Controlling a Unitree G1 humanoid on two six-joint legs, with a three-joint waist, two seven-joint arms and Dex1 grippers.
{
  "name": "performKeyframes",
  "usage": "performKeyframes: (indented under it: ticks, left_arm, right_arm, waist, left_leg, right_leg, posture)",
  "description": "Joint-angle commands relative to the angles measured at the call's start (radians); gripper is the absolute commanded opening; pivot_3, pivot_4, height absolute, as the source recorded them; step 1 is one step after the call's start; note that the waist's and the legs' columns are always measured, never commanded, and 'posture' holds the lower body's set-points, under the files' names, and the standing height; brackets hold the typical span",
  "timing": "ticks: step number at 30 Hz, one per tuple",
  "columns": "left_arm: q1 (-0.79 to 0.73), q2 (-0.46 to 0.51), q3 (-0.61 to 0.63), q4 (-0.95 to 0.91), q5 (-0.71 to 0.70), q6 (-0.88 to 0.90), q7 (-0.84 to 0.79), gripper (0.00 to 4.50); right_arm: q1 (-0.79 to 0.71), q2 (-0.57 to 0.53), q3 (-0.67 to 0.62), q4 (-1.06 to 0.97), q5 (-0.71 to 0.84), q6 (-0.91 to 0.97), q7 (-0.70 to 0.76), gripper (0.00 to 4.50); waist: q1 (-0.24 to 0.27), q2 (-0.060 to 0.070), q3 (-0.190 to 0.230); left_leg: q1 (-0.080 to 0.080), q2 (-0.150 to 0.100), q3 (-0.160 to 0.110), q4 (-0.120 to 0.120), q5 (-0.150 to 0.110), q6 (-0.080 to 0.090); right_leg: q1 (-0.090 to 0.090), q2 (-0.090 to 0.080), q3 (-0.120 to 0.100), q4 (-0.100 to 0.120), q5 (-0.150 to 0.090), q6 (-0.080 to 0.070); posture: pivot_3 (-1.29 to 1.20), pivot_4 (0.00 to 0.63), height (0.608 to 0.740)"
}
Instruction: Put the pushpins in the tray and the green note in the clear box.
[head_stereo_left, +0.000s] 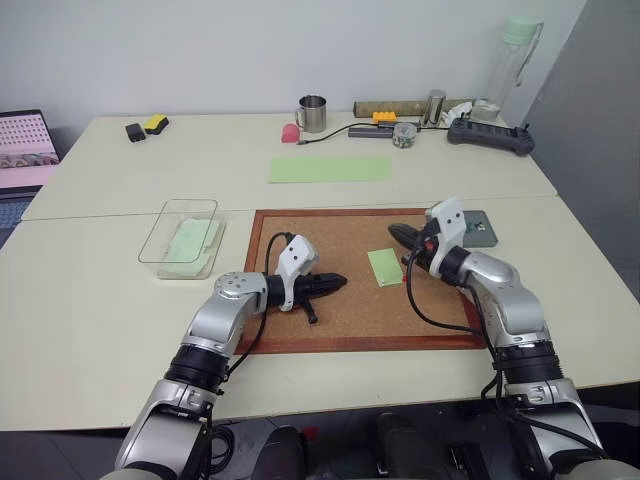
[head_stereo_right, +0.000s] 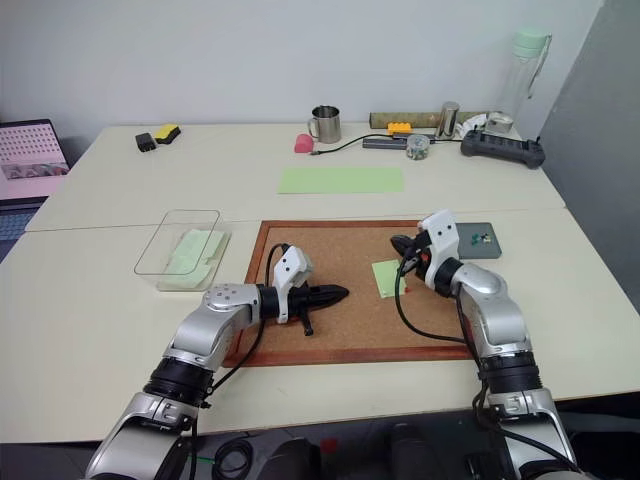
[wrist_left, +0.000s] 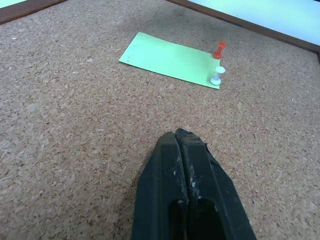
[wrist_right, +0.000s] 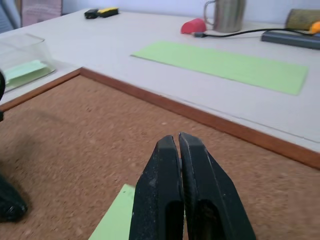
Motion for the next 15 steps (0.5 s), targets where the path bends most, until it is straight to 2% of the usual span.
performKeyframes:
  ticks: [1,5,9,14,15]
  left_arm:
    - [0.048,0.017,-0.032,0.026,0.033,0.028,0.005,0.00]
    - [0.042,0.018,-0.031,0.032,0.033,0.028,0.005,0.00]
    - [0.024,0.014,-0.030,0.052,0.034,0.022,0.005,0.00]
    - [0.011,0.012,-0.028,0.064,0.035,0.018,0.004,0.00]
    - [0.012,0.013,-0.026,0.062,0.034,0.018,0.004,0.00]
  right_arm:
    - [-0.017,-0.060,-0.126,0.001,0.003,0.003,-0.097,0.01]
    - [-0.051,-0.130,-0.177,0.121,-0.006,0.009,-0.129,0.01]
    - [-0.127,-0.189,-0.178,0.326,-0.027,-0.019,-0.129,0.01]
    - [-0.214,-0.195,-0.168,0.498,-0.033,-0.069,-0.099,1.01]
    - [-0.234,-0.192,-0.163,0.540,-0.039,-0.085,-0.095,1.06]
  waist:
    - [0.000,0.000,0.000]
    - [-0.001,0.000,0.000]
    - [-0.005,0.000,0.000]
    - [-0.007,0.001,0.000]
    - [-0.008,0.001,0.000]
  left_leg:
    - [0.000,0.000,0.000,0.000,0.000,0.000]
    - [0.000,0.000,0.001,0.000,0.000,0.000]
    - [0.001,0.000,0.001,-0.001,0.000,0.000]
    - [0.001,0.000,0.002,0.000,0.000,0.000]
    - [0.000,0.000,0.002,0.000,0.000,0.000]
  right_leg:
    - [0.000,0.000,0.000,0.000,0.000,0.000]
    - [0.000,0.000,0.001,0.000,0.000,0.000]
    - [0.000,0.000,0.001,0.000,0.000,0.000]
    - [0.000,0.000,0.001,0.000,0.000,0.000]
    - [0.000,0.000,0.001,0.000,0.000,0.000]
  posture:
    - [0.00,0.150,0.740]
    - [0.00,0.150,0.740]
    - [0.00,0.150,0.740]
    - [0.00,0.150,0.740]
    - [0.00,0.150,0.740]
